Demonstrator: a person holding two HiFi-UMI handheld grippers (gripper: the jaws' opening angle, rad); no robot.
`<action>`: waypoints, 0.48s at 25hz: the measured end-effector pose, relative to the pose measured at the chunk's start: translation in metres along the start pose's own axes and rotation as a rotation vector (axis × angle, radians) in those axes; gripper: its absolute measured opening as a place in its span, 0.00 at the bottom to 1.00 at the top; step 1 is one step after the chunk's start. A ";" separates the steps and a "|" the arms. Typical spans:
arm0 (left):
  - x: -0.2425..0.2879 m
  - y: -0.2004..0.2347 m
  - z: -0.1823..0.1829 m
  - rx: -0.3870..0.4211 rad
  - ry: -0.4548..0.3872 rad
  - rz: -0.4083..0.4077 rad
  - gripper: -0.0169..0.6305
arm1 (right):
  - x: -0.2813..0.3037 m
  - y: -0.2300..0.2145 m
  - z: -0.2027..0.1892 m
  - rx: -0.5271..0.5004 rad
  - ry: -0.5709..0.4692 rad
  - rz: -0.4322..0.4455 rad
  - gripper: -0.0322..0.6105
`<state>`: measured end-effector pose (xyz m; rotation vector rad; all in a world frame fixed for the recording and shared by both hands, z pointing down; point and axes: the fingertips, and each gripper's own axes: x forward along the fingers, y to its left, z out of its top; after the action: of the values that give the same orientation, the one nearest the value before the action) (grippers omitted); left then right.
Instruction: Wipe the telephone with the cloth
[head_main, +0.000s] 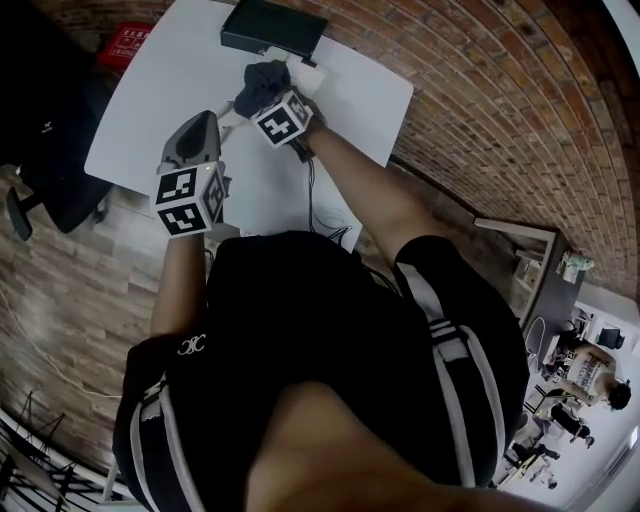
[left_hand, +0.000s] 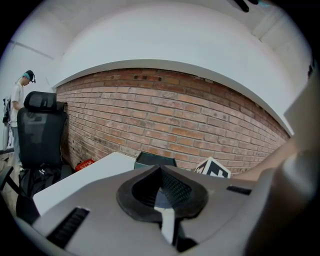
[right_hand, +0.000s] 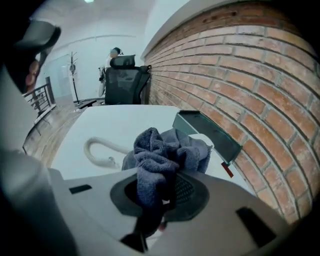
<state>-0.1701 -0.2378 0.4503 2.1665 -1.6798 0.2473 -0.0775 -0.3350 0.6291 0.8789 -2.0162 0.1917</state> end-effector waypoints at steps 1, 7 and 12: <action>-0.003 -0.001 0.000 0.001 -0.002 0.002 0.01 | 0.000 0.008 -0.007 -0.025 0.009 0.006 0.10; -0.018 -0.006 -0.007 0.002 -0.004 0.019 0.01 | 0.000 0.044 -0.043 -0.097 0.056 0.054 0.10; -0.028 -0.003 -0.011 -0.001 -0.005 0.036 0.01 | 0.004 0.042 -0.044 -0.103 0.062 0.037 0.10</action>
<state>-0.1741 -0.2082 0.4493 2.1394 -1.7226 0.2518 -0.0763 -0.2860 0.6662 0.7627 -1.9675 0.1330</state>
